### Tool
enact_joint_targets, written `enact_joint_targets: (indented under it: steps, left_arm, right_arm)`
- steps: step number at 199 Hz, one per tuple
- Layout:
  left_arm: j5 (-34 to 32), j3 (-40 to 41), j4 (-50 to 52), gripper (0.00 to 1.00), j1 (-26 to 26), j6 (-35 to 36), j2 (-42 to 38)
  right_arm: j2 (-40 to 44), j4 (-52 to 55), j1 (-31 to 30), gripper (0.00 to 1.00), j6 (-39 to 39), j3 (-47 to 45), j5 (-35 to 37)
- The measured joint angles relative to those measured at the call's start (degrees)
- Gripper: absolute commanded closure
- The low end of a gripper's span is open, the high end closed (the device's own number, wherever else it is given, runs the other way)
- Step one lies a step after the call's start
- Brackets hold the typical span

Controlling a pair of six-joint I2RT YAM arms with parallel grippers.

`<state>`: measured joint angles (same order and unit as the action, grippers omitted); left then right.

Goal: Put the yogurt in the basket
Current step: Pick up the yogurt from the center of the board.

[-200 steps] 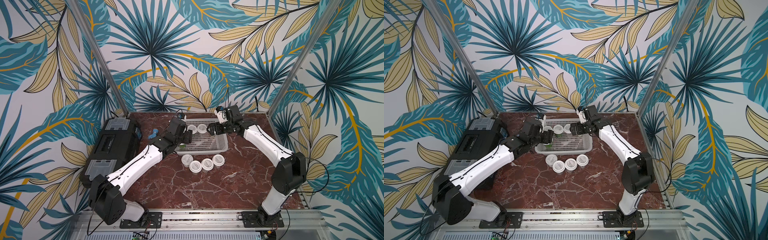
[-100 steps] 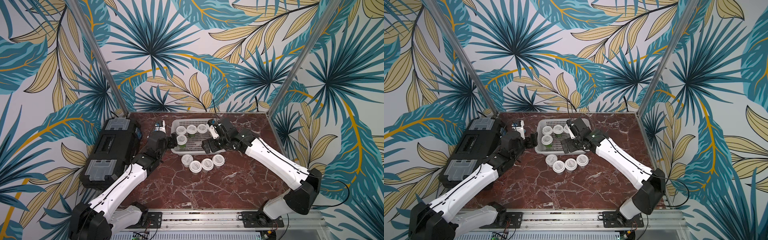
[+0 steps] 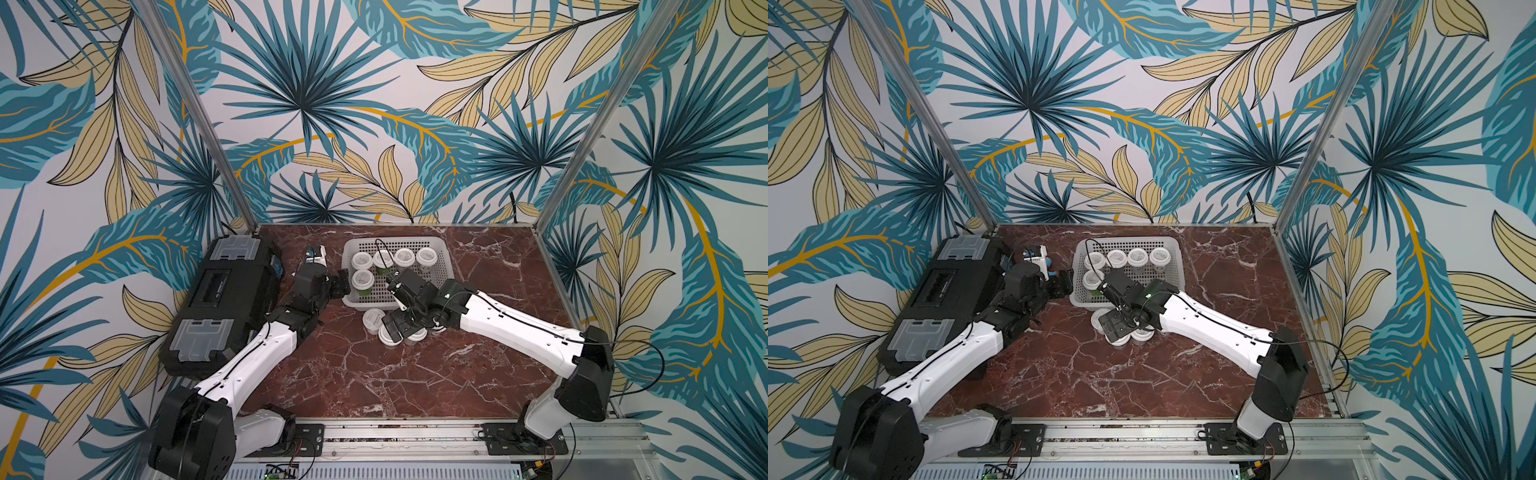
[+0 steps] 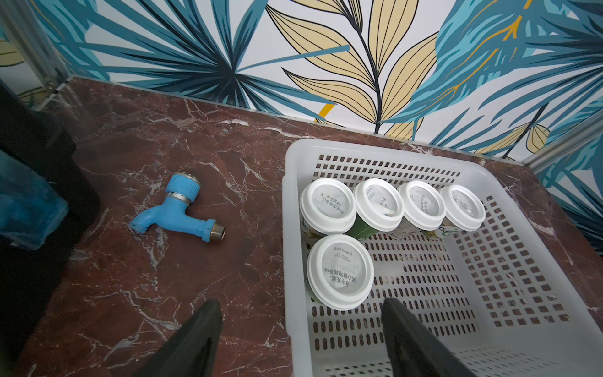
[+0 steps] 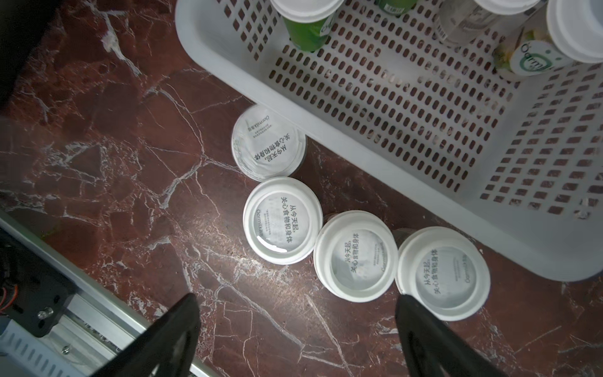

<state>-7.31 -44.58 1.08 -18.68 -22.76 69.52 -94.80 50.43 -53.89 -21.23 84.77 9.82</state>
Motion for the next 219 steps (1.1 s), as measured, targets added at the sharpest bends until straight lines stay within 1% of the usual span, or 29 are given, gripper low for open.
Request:
enact_joint_targets:
  steps: [29, 62, 101, 131, 157, 219]
  left_arm:
    - [2.1, 0.0, -0.4, 0.18, 0.0, -0.2, 1.2]
    - [2.9, 0.0, -0.9, 0.18, 0.0, -0.2, 1.3]
    - [3.4, 0.0, -1.4, 0.17, 0.0, -0.2, 1.3]
    - [3.5, 0.0, -1.7, 0.18, 0.0, -0.2, 1.4]
    - [3.7, 0.0, -1.7, 0.17, 0.0, -0.2, 1.8]
    - [4.1, 0.0, -1.7, 0.18, 0.0, -0.2, 2.7]
  right_arm:
    - [-2.4, 0.4, -1.7, 0.02, -0.4, 0.0, 1.0]
    - [-5.5, 0.4, -3.0, 0.03, -0.3, 0.7, 1.1]
    - [-8.2, 0.4, -3.1, 0.03, 0.3, 1.5, 1.1]
    - [-9.7, 0.4, -3.1, 0.08, 1.1, 2.3, 1.1]
    - [-11.4, 0.3, -3.0, 0.1, 2.1, 4.0, 1.1]
    - [-14.1, -0.3, -2.2, 0.11, 3.3, 6.0, 0.0]
